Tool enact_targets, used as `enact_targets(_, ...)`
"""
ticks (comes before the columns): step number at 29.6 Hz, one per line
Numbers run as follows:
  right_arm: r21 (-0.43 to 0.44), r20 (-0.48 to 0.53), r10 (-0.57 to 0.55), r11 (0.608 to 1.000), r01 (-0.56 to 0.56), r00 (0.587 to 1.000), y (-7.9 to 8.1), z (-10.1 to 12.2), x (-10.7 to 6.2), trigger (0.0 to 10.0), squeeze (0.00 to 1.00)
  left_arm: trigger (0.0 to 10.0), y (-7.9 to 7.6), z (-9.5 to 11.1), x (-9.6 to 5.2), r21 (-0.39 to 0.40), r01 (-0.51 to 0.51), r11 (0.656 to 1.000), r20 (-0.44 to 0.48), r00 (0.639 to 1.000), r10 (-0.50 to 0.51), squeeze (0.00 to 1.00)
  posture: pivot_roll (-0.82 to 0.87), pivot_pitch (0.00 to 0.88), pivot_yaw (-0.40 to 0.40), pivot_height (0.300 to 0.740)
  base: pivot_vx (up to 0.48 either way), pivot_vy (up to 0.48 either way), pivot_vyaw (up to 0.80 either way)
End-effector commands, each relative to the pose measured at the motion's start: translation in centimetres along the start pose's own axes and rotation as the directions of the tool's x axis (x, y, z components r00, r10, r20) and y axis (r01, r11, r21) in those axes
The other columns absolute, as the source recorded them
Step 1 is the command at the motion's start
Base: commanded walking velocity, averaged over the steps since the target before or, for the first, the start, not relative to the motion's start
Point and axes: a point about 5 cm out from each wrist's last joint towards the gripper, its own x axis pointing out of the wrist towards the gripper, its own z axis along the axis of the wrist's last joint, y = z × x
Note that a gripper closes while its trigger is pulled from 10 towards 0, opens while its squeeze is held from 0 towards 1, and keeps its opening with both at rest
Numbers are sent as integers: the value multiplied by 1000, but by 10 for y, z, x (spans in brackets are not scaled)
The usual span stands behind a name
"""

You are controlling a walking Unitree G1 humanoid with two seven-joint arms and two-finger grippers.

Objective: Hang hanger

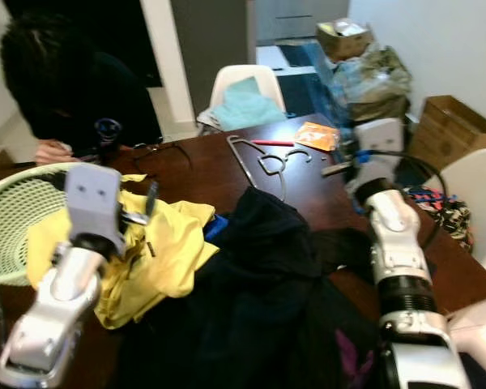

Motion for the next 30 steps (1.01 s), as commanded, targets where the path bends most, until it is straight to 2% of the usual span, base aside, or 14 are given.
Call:
enact_targets(1,-15,7,52,999,-52,999,10,4,3,10000,0,10000,6,-1,-2,4,-40,999,-7,999,40,0,91,0,12,740,0,0,800)
enact_targets(2,-15,7,52,999,-52,999,10,4,3,10000,0,10000,6,-1,-2,4,-40,999,-7,999,40,0,91,0,12,740,0,0,800)
enact_targets(5,0,-10,94,996,-94,995,25,-3,6,10000,0,10000,19,-8,-15,47,-143,989,-51,988,145,0,126,0,-14,740,0,0,800)
enact_targets(12,16,-42,125,992,-124,991,33,-8,4,10000,0,10000,38,-14,-32,75,-264,962,-91,959,270,0,135,0,-22,740,0,0,800)
enact_targets(13,29,-87,114,993,-112,990,33,-15,0,10000,0,10000,48,-23,-45,100,-311,945,-141,936,323,0,146,0,-31,740,0,0,0)
enact_targets(14,26,-117,95,995,-93,989,32,-19,-1,10000,0,10000,53,-28,-50,102,-328,939,-162,926,341,0,148,0,-35,740,0,0,0)
enact_targets(18,22,-147,74,997,-72,986,32,-24,-2,10000,0,10000,56,-32,-54,89,-343,935,-181,918,353,0,147,0,-38,740,0,0,0)
enact_targets(23,36,-168,48,998,-42,985,33,-29,-2,10000,0,10000,53,-35,-53,70,-300,951,-194,931,308,0,146,0,-39,740,0,0,0)
enact_targets(27,40,-179,32,999,-25,983,33,-31,-2,10000,0,10000,49,-34,-51,53,-281,958,-202,937,286,0,142,0,-40,740,0,-469,0)
enact_targets(28,23,-227,-1,1000,6,974,31,-38,-6,10000,0,10000,46,-36,-50,36,-266,963,-208,941,268,0,126,0,-39,740,0,0,0)
enact_targets(30,23,-227,-1,1000,6,974,31,-38,-6,10000,0,10000,46,-36,-50,36,-266,963,-208,941,268,0,126,0,-39,740,0,0,0)
